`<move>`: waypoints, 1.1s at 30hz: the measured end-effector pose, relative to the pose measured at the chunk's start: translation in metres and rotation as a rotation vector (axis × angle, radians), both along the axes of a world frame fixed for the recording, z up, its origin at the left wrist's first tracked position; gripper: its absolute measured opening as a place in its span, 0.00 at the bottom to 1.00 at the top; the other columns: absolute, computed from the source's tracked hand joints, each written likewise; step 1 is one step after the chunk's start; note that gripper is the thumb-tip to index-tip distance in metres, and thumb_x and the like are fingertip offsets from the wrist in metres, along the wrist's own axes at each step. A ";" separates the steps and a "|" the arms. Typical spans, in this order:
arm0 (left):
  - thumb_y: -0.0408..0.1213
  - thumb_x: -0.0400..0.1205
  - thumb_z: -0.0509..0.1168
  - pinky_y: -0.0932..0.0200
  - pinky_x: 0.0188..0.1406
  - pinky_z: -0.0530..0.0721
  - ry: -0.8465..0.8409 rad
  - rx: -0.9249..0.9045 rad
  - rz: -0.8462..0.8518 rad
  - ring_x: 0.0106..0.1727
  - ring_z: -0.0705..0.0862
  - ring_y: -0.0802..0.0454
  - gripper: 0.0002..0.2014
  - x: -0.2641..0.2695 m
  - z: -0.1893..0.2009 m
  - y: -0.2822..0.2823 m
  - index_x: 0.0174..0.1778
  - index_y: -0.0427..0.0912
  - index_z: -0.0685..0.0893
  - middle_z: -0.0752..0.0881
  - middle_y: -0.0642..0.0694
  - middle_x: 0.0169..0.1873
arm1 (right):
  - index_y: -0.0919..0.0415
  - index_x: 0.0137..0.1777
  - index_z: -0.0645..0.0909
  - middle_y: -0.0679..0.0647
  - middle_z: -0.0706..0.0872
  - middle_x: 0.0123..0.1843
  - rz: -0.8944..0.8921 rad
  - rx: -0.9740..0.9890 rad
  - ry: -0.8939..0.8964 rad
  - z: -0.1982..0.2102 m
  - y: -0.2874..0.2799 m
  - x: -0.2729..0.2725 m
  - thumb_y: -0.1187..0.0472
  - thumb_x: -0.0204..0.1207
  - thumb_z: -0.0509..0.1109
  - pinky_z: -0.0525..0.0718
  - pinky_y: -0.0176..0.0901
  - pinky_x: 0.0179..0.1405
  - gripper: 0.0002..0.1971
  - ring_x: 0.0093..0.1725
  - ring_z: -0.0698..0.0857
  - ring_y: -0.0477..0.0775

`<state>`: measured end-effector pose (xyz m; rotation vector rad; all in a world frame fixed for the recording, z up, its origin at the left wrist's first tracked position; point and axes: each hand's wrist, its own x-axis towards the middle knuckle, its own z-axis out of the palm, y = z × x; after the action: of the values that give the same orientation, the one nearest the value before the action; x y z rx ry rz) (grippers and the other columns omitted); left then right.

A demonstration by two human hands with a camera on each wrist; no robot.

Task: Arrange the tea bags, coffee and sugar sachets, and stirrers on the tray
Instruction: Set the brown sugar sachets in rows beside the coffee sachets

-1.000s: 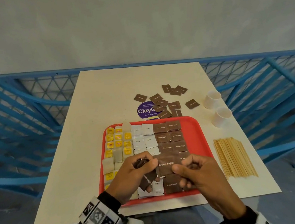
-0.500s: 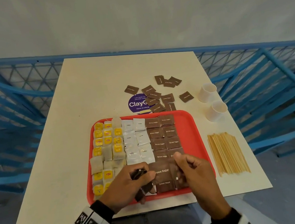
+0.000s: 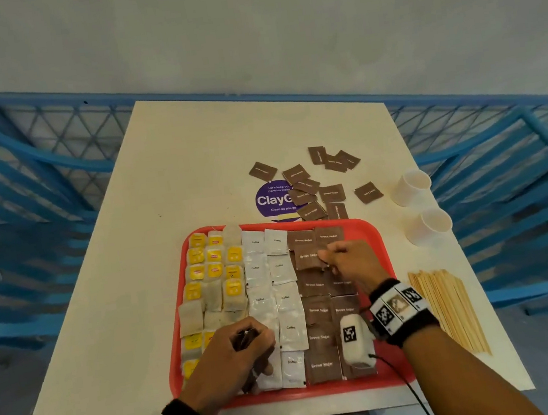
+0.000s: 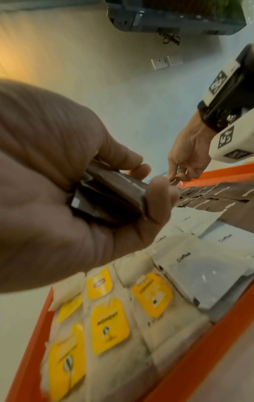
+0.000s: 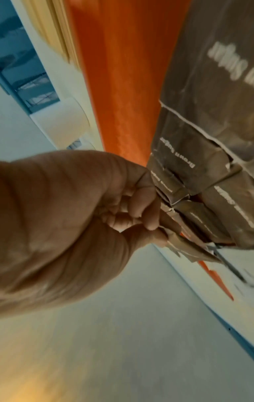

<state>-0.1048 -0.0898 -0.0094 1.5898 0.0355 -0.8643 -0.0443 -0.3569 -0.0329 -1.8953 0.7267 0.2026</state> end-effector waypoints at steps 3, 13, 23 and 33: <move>0.42 0.84 0.68 0.53 0.28 0.82 0.026 -0.013 0.032 0.31 0.86 0.50 0.15 0.001 -0.001 0.007 0.47 0.31 0.83 0.85 0.24 0.39 | 0.64 0.41 0.91 0.48 0.84 0.28 0.009 -0.081 0.054 -0.011 0.001 0.014 0.61 0.77 0.76 0.76 0.33 0.30 0.07 0.28 0.78 0.42; 0.37 0.82 0.70 0.47 0.32 0.88 0.168 -0.150 0.139 0.46 0.91 0.37 0.08 0.006 0.004 0.007 0.49 0.35 0.88 0.86 0.27 0.52 | 0.59 0.37 0.87 0.46 0.87 0.34 0.125 -0.427 0.064 -0.016 0.004 0.012 0.57 0.79 0.73 0.83 0.40 0.33 0.10 0.36 0.86 0.48; 0.30 0.79 0.70 0.43 0.38 0.91 0.221 -0.408 0.136 0.48 0.89 0.36 0.16 0.016 0.024 -0.010 0.63 0.41 0.86 0.89 0.32 0.53 | 0.52 0.48 0.90 0.50 0.92 0.41 0.450 0.100 -0.059 0.082 0.059 -0.069 0.42 0.76 0.74 0.81 0.34 0.34 0.14 0.34 0.85 0.43; 0.31 0.77 0.73 0.48 0.32 0.89 -0.032 -0.231 0.261 0.43 0.91 0.37 0.10 0.005 0.035 -0.037 0.53 0.36 0.87 0.90 0.33 0.46 | 0.65 0.46 0.89 0.56 0.88 0.32 0.081 0.362 -0.113 0.085 0.060 -0.111 0.63 0.75 0.78 0.81 0.34 0.29 0.05 0.28 0.83 0.45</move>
<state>-0.1002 -0.1264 0.0257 1.3471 0.1139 -0.6158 -0.1557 -0.2969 0.0518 -1.5777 0.4987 0.2576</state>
